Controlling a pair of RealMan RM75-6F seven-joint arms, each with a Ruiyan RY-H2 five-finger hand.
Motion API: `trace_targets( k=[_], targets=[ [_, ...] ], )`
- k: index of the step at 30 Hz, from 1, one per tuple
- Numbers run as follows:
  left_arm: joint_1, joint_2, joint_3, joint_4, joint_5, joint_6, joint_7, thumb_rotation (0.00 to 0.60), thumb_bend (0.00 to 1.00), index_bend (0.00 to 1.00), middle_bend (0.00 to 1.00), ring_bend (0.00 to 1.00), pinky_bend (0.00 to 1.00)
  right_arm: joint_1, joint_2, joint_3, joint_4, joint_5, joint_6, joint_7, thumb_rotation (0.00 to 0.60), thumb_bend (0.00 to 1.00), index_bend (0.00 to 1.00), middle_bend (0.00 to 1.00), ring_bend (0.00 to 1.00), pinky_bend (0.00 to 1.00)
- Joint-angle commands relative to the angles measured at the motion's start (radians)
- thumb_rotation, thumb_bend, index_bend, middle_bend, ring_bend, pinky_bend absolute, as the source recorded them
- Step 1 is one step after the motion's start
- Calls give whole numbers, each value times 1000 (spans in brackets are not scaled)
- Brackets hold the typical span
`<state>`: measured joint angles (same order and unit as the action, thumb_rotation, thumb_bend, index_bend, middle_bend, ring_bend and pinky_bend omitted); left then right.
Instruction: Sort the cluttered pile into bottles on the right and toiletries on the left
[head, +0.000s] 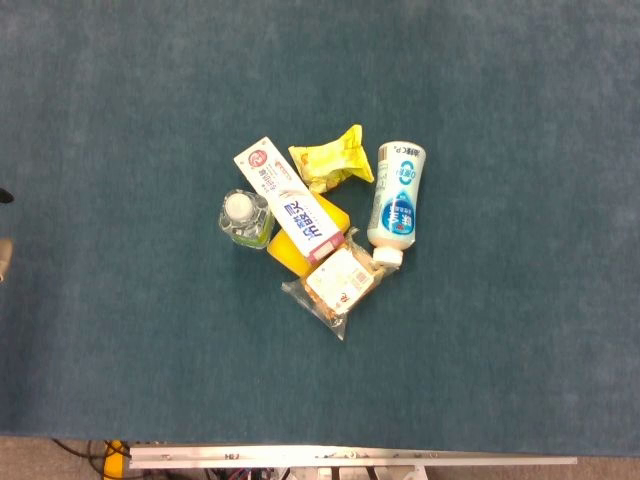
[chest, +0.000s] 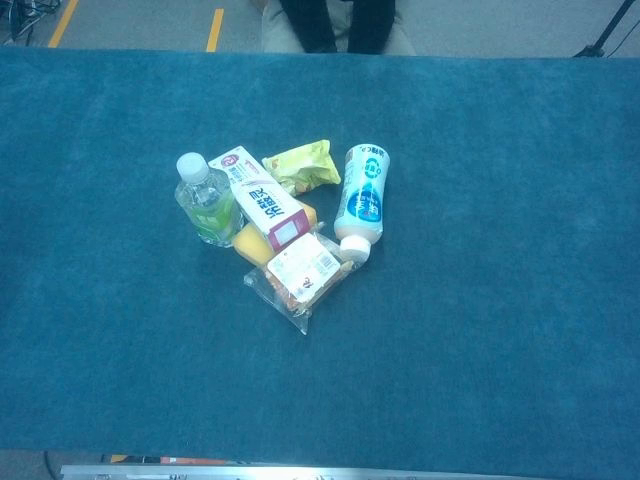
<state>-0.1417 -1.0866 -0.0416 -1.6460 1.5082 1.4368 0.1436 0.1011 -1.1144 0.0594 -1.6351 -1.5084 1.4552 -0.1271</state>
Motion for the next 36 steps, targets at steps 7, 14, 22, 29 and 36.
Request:
trace_targets(
  k=[7,14,22,29,36],
  targets=[
    [-3,-6,-1,9,1,0,-8,600,368,328,358,291,251,2,9,-3,-11,-6,-2,-4,600,35,354,403,321,310],
    [0,-4,1,17,1,7,-16,600,369,328,358,291,251,30,22,-3,-25,-25,-35,-7,600,35,354,403,321,310],
    [-1,5,-1,16,6,12,-24,600,368,328,358,291,251,125,50,25,-45,-50,-138,-33,600,21,354,403,320,310],
    [12,21,3,11,5,28,-29,600,369,328,358,291,251,260,48,47,-46,-65,-306,-41,600,0,324,384,299,310],
    [31,41,6,0,5,55,-34,600,369,328,358,291,251,401,-3,51,-11,-104,-467,-66,600,0,197,322,232,316]
  ],
)
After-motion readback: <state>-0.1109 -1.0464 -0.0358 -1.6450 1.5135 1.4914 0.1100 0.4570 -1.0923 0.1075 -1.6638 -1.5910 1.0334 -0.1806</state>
